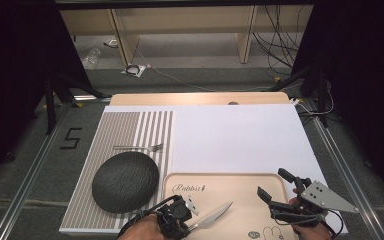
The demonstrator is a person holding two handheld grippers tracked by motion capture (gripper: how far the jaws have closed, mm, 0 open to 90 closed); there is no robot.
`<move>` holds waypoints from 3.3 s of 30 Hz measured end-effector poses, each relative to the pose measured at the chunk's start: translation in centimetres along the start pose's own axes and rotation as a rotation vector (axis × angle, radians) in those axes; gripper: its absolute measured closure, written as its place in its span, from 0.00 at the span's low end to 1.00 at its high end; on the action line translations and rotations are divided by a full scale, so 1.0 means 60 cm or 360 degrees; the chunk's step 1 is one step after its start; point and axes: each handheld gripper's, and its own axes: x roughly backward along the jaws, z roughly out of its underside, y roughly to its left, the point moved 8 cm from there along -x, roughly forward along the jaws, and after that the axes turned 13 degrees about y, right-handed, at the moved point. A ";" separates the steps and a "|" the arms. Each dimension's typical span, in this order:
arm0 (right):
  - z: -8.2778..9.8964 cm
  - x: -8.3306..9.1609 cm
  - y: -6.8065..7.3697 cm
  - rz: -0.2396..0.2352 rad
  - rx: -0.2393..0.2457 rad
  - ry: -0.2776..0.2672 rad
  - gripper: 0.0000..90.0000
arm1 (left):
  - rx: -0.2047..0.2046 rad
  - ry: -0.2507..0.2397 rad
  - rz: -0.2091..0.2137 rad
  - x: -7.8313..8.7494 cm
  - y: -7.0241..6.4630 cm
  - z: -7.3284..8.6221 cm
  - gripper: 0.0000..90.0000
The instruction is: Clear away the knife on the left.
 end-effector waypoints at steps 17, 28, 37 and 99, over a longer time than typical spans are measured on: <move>0.000 0.000 0.001 -0.0001 0.0002 0.0001 0.18 | -0.0008 -0.0029 0.0046 0.000 -0.007 -0.004 0.57; 0.000 0.000 0.001 -0.0001 0.0004 0.0002 0.18 | -0.0044 -0.0270 -0.0098 0.022 -0.008 -0.030 0.55; 0.000 0.000 0.002 -0.0007 0.0004 0.0001 0.18 | -0.0140 -0.0334 -0.0179 0.013 -0.015 -0.037 0.96; 0.001 -0.001 0.002 0.0002 0.0017 0.0010 0.18 | 0.0101 -0.0190 -0.0318 0.001 0.057 0.006 0.99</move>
